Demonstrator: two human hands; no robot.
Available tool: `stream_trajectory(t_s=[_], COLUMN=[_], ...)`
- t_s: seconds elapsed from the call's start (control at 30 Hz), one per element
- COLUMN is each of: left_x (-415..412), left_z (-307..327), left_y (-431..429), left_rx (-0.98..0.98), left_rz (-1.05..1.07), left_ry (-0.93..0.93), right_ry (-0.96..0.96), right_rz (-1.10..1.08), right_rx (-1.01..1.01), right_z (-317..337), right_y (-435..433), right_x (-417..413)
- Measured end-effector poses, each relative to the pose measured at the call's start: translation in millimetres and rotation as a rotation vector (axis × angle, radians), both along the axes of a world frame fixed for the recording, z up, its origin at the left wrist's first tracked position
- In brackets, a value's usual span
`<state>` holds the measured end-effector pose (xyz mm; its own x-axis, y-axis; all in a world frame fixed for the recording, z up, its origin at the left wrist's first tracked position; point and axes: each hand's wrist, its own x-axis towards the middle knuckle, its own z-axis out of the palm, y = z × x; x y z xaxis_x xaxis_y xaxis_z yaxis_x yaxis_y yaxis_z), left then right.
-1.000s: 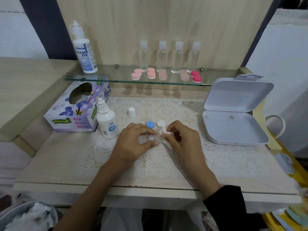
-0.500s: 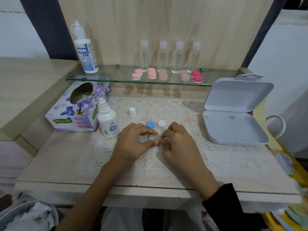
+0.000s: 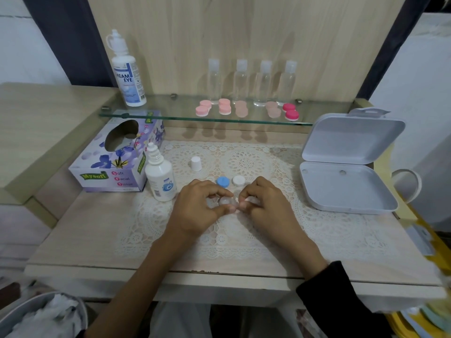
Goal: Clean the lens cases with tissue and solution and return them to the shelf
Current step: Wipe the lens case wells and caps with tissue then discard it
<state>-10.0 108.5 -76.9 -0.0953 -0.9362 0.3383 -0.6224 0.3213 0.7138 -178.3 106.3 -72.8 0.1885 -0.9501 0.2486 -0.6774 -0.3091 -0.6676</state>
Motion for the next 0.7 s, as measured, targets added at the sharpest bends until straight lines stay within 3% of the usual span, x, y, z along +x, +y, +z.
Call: stream_trajectory(t_s=[0.23, 0.37, 0.43, 0.7], left_x=[0, 0, 0, -1], left_z=[0, 0, 0, 1], left_y=[-2, -1, -1, -1], left_rx=[0.009, 0.016, 0.021, 0.034], left_rz=[0.001, -0.001, 0.001, 0.012], left_ry=[-0.002, 0.02, 0.028, 0.022], right_ry=[-0.204, -0.566, -0.634, -0.065], right_rz=[0.03, -0.091, -0.129, -0.046], right_rx=[0.075, 0.099, 0.056, -0.172], right_z=[-5, -4, -2, -15], right_y=[1, 3, 3, -2], right_x=[-2, -1, 0, 7])
